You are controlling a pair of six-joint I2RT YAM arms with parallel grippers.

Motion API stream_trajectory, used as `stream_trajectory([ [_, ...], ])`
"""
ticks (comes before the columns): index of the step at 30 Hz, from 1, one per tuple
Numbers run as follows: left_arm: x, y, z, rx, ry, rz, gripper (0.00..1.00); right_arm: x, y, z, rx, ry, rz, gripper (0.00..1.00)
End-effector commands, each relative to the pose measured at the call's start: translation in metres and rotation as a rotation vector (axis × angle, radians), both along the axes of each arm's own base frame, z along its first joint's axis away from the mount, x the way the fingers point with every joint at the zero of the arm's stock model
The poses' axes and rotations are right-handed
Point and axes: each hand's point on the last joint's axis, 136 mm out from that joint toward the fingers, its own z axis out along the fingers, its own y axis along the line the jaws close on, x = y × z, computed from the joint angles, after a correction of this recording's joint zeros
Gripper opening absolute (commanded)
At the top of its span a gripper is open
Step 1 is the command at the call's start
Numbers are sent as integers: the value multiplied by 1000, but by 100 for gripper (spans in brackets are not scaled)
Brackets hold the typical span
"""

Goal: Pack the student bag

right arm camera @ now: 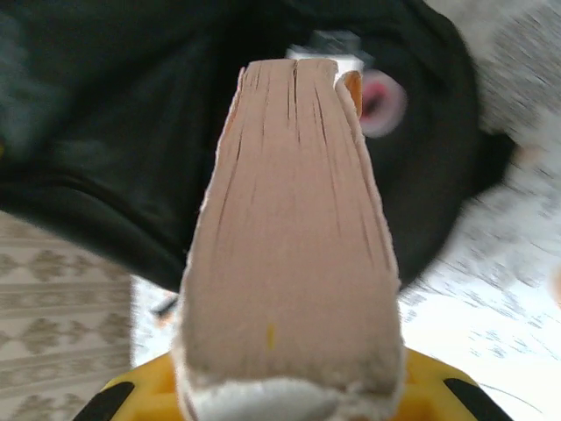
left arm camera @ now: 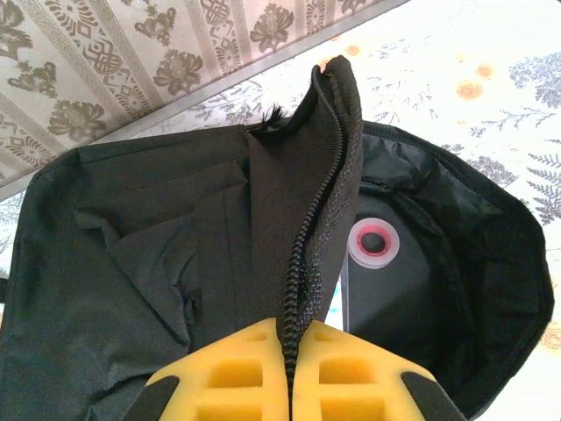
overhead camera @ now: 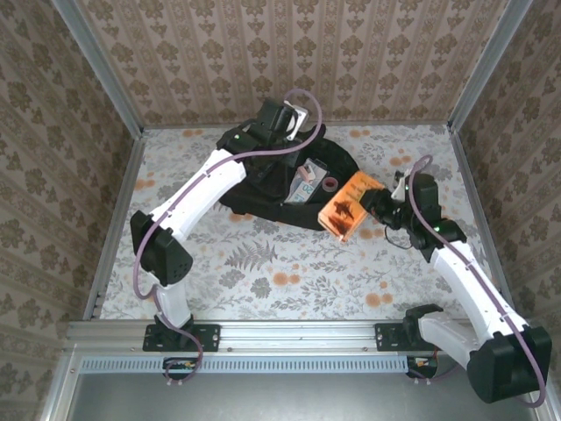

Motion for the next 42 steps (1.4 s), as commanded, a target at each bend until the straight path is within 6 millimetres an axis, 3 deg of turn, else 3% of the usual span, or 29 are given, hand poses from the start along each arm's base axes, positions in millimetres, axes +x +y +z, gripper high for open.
stream_trajectory([
  [1,3,10,31,-78,-61,43,0,16,8,69,123,-154,-4,0],
  [3,3,12,30,-97,-50,48,0,32,4,73,122,-154,-55,0],
  [7,5,13,36,-140,-51,58,0,72,1,58,166,-124,-139,0],
  [12,7,13,44,-164,-62,68,0,120,11,39,180,-99,-210,0],
  [13,8,14,45,-166,-63,74,0,130,14,24,171,-66,-227,0],
  [18,7,14,53,-173,-76,67,0,163,34,5,227,-71,-273,0],
  [25,6,18,73,-177,-124,66,0,186,78,-7,204,-63,-271,0],
  [30,7,20,77,-166,-141,68,0,196,107,-15,249,-75,-280,0],
  [36,10,21,73,-160,-141,74,0,209,141,-53,363,-36,-305,0],
  [37,11,20,71,-157,-137,74,0,212,150,-62,364,-19,-286,1],
  [40,12,21,65,-160,-123,76,0,213,169,-83,321,33,-225,19],
  [42,14,23,60,-160,-110,80,0,209,169,-86,282,31,-204,42],
])
